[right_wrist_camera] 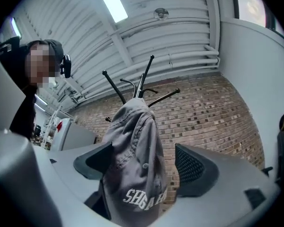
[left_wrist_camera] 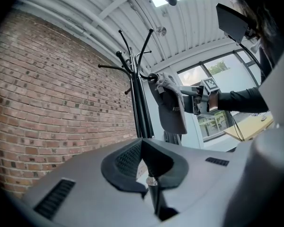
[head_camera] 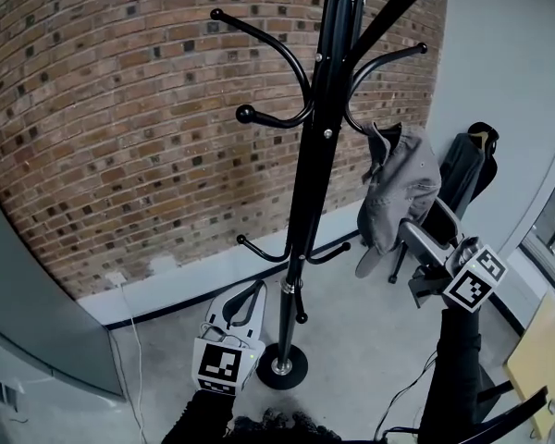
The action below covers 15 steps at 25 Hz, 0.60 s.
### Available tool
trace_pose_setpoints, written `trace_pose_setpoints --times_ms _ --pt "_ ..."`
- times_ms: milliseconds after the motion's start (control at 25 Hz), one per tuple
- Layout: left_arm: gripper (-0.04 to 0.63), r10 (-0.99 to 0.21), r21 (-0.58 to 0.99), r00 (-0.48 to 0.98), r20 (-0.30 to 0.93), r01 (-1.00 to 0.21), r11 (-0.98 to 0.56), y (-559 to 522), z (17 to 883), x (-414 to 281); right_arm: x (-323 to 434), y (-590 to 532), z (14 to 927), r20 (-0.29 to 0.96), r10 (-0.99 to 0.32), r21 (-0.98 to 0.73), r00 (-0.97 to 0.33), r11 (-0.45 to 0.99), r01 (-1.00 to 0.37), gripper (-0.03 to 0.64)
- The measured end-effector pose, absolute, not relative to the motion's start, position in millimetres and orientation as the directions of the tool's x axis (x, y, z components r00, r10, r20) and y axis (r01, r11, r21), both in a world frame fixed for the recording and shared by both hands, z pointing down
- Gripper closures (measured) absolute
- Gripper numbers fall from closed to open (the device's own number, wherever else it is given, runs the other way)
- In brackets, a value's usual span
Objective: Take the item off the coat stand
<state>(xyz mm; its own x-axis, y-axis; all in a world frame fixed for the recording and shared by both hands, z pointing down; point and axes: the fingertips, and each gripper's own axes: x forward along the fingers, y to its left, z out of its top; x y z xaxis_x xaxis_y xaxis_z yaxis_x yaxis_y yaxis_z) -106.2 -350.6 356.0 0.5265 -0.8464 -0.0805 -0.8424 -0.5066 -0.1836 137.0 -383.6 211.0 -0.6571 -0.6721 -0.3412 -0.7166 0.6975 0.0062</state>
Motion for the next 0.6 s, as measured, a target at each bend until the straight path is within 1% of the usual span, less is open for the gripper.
trace_pose_setpoints --times_ms 280,320,400,520,600 --pt "0.586 -0.85 -0.199 0.522 -0.072 -0.843 -0.5 -348.8 355.5 -109.8 123.8 -389.7 208.0 -0.324 -0.656 0.038 -0.681 0.71 -0.703 0.22" --pt "0.588 -0.85 -0.2 0.522 -0.072 -0.842 -0.501 -347.7 356.0 -110.4 123.4 -389.2 208.2 -0.322 -0.66 0.04 -0.678 0.707 -0.706 0.241" --pt "0.586 -0.852 -0.199 0.519 -0.073 -0.844 -0.497 -346.1 356.5 -112.9 123.8 -387.2 207.6 -0.326 -0.669 0.046 -0.668 0.694 -0.718 0.363" --pt "0.588 -0.854 -0.197 0.515 -0.075 -0.847 -0.493 -346.4 355.7 -114.8 128.9 -386.1 205.0 -0.346 -0.678 0.044 -0.649 0.679 -0.732 0.493" --pt "0.588 -0.855 -0.197 0.514 -0.073 -0.847 -0.493 -347.4 355.8 -114.9 130.9 -385.4 204.4 -0.351 -0.678 0.048 -0.646 0.676 -0.736 0.548"
